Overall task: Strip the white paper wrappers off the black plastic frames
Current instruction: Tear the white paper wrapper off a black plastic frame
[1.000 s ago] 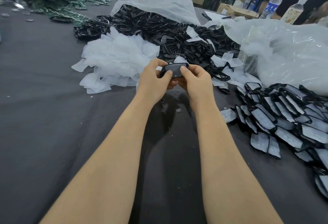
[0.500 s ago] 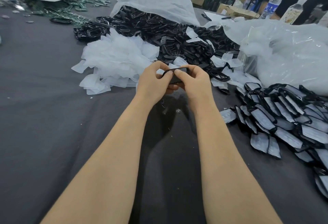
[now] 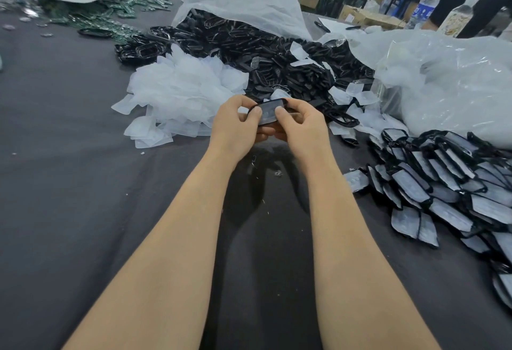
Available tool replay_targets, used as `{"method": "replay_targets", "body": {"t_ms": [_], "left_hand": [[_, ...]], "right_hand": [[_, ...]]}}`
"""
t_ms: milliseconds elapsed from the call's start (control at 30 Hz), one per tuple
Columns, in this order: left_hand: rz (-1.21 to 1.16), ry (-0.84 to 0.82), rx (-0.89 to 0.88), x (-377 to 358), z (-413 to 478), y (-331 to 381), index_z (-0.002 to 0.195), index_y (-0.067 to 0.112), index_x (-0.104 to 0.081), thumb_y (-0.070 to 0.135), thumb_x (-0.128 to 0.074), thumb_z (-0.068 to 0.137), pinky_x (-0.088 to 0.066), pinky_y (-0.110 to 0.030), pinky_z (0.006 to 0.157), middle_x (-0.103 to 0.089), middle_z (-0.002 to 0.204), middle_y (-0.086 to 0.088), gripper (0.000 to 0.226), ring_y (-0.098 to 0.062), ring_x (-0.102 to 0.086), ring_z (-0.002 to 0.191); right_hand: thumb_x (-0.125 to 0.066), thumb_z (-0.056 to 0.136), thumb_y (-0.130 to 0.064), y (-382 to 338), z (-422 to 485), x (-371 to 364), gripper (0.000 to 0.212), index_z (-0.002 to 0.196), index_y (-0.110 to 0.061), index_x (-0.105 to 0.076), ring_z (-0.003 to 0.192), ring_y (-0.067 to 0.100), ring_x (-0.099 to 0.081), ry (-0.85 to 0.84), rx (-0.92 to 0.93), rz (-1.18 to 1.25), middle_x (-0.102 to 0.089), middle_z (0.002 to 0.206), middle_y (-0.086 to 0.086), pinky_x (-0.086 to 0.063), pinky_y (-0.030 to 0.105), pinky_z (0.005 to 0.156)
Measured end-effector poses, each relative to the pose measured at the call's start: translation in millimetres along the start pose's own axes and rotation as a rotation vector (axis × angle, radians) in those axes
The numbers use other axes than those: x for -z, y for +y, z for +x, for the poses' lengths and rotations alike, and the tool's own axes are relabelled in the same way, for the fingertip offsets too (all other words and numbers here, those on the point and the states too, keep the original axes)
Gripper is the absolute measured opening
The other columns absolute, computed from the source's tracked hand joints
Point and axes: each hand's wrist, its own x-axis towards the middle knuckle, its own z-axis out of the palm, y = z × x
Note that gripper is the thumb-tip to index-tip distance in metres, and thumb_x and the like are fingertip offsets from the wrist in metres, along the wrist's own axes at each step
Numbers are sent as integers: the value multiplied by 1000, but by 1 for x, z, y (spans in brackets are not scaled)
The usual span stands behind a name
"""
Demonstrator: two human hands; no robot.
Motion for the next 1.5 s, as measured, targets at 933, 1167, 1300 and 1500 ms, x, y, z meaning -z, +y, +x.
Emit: {"method": "replay_targets", "body": {"t_ms": [933, 1167, 1300, 1500], "left_hand": [[140, 0, -49, -2, 0, -5, 101, 24, -50, 3, -51, 94, -56, -41, 86, -68, 85, -1, 22, -19, -71, 75], [175, -2, -34, -2, 0, -4, 108, 23, -49, 3, -46, 97, -56, -39, 87, -69, 86, -3, 23, -18, -70, 78], [92, -14, -70, -7, -3, 1, 114, 19, -52, 1, -42, 98, -57, -26, 79, -68, 81, 0, 26, -7, -69, 70], [-64, 3, -105, -46, -9, 20, 102, 17, -46, -2, -40, 97, -58, -24, 66, -65, 80, -11, 20, -9, -69, 64]], "right_hand": [[-45, 96, -2, -6, -6, 0, 19, 105, -8, -60, 69, 18, -72, 25, 20, -137, -72, 82, 8, -54, 24, 65], [-51, 93, -9, -11, -9, -2, 13, 96, -19, -58, 83, 25, -71, 38, 0, -197, -72, 90, 10, -56, 41, 81], [-55, 91, -7, -17, -11, 1, 14, 101, -17, -57, 94, 32, -66, 85, 11, -200, -68, 96, 14, -51, 51, 90], [-54, 91, -7, -35, -20, 35, 21, 103, -24, -58, 84, 26, -67, 292, 45, -149, -67, 84, 8, -55, 44, 84]]}}
